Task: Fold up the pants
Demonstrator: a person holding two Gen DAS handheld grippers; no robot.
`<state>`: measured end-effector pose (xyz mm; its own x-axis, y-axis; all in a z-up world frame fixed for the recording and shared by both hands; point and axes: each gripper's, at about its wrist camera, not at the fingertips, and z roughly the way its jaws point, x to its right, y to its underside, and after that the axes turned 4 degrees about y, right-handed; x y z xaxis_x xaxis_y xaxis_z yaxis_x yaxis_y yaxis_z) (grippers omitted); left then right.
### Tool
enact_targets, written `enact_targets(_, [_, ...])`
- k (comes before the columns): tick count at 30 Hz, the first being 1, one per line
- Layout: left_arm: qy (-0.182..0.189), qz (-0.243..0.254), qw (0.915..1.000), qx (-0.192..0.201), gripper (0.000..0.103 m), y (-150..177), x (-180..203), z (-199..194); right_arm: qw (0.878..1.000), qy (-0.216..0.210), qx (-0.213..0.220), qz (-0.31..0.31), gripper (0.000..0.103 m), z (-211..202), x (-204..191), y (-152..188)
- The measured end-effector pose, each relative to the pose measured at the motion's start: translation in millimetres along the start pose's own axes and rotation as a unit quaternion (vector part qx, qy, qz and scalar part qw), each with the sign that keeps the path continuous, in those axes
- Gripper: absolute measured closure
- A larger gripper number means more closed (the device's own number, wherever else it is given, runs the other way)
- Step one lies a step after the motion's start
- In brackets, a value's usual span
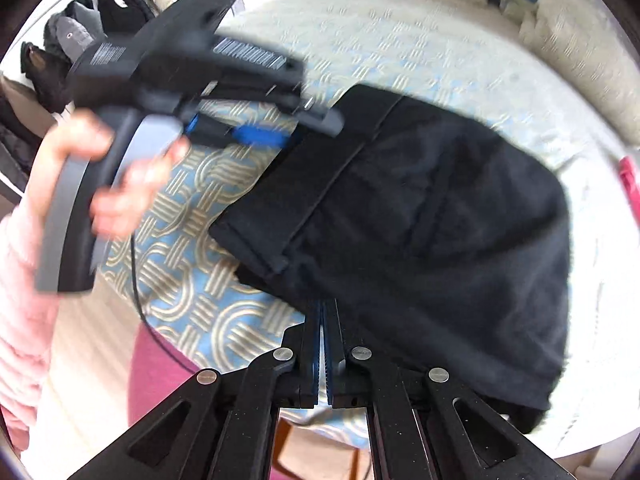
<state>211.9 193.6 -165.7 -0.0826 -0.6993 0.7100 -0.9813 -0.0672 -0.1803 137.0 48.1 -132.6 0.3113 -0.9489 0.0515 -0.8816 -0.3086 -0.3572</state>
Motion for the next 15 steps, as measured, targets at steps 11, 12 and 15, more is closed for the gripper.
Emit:
enact_targets(11, [-0.02, 0.06, 0.998, 0.005, 0.094, 61.2, 43.2, 0.3, 0.997, 0.059, 0.043, 0.01, 0.1, -26.3, 19.8, 7.2])
enact_targets(12, [-0.004, 0.058, 0.9982, 0.014, 0.095, 64.1, 47.0, -6.4, 0.997, 0.06, 0.044, 0.013, 0.1, -24.6, 19.7, 5.9])
enact_targets(15, [0.054, 0.072, 0.9945, 0.053, 0.095, 80.3, 64.3, -35.9, 0.996, 0.062, 0.056, 0.027, 0.1, -32.7, 34.3, 6.7])
